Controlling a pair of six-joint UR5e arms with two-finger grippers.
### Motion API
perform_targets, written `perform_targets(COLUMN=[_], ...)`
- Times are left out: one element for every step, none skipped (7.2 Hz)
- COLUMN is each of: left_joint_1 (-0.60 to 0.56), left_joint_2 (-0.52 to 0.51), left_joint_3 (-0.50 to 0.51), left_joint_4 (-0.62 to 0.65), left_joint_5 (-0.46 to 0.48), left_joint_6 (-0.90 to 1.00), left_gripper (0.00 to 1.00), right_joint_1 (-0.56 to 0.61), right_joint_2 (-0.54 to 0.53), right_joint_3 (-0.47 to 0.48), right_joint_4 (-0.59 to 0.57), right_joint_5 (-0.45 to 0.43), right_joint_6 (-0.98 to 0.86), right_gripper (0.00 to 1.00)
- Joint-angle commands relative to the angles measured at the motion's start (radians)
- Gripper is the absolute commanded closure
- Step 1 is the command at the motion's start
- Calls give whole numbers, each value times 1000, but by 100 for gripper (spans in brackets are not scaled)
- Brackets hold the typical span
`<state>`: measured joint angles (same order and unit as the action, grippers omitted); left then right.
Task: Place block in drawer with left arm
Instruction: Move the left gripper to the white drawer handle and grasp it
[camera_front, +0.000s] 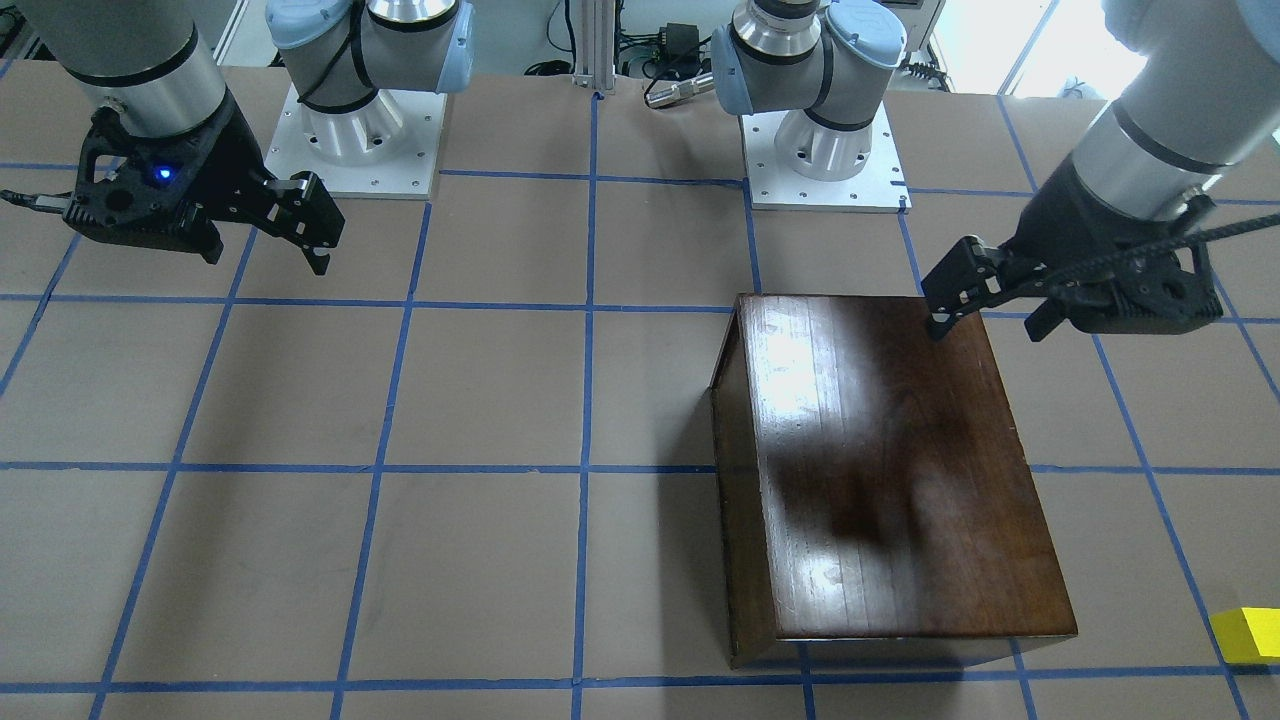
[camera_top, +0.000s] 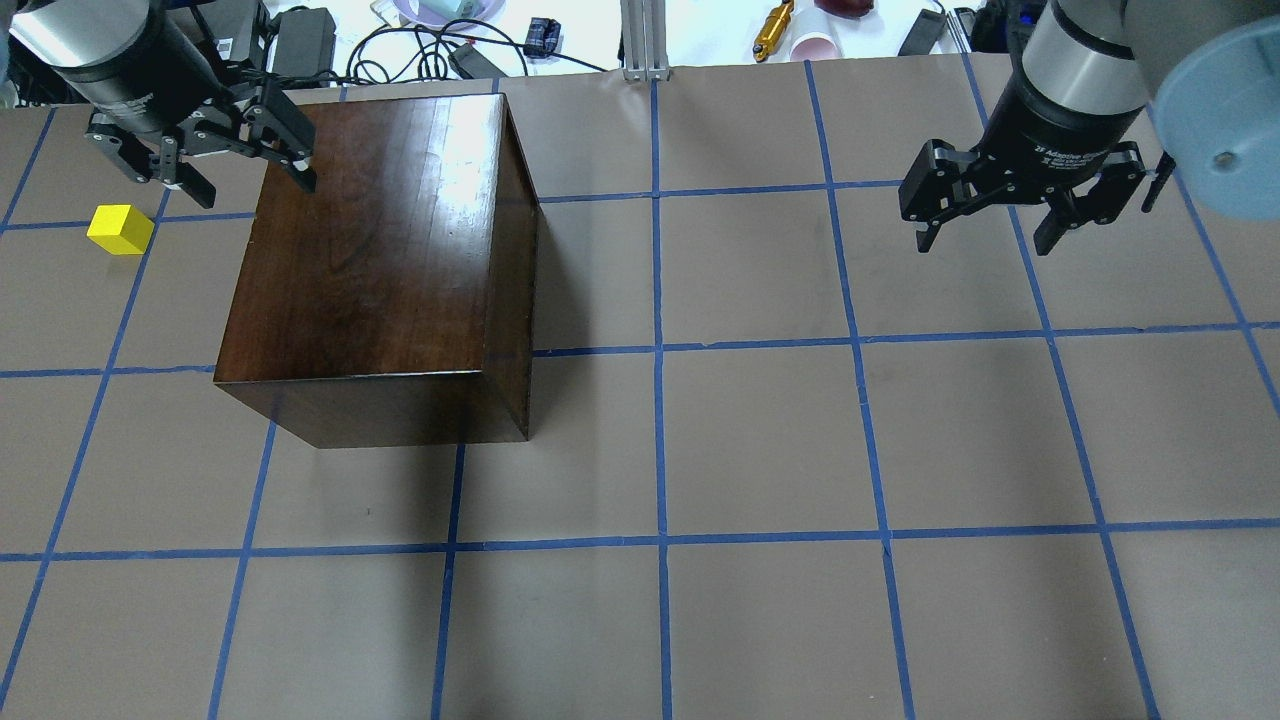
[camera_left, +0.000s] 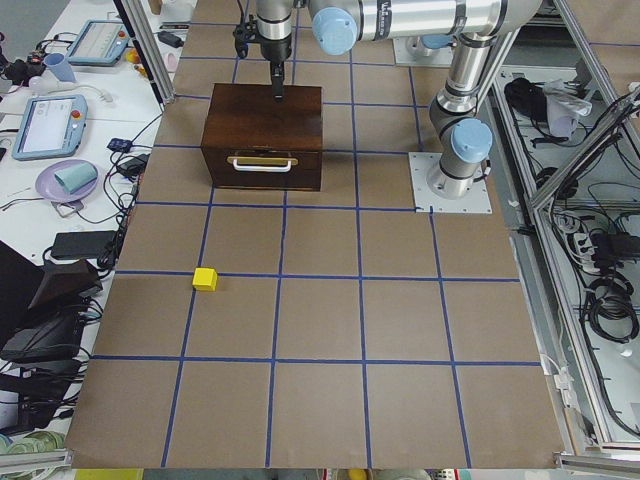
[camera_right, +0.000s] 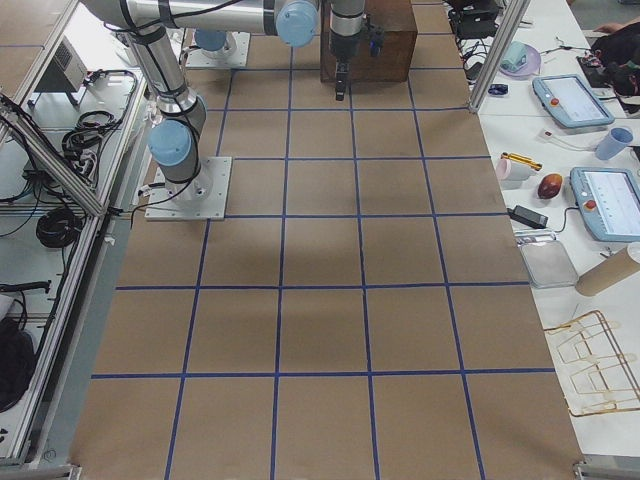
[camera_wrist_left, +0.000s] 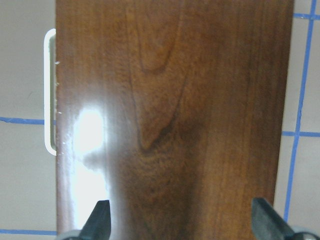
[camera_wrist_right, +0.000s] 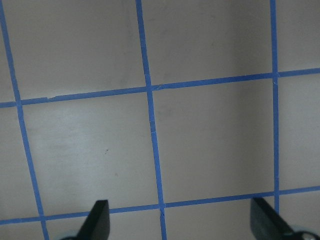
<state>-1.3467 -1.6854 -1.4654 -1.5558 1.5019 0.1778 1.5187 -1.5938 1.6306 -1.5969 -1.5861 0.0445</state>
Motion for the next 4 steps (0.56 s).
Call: perform_targets(left_joint_1=[130,177,210,230], left_joint_2=[-71,-112,-152,-195], left_joint_3=[26,61,92,108], left_joint_4=[3,-1,-1,5], left_joint_5=[-2,1,3,0], left_joint_6=[179,275,332,338], left_gripper=[0,0,0,0], right_joint_1=[0,0,0,0], right_joint_2=[0,0,0,0], right_joint_3=[0,1,0,0], right_joint_4=[0,0,0,0], right_joint_5=[0,0,-2,-2], right_joint_6=[0,0,0,0], right_gripper=[0,0,0,0])
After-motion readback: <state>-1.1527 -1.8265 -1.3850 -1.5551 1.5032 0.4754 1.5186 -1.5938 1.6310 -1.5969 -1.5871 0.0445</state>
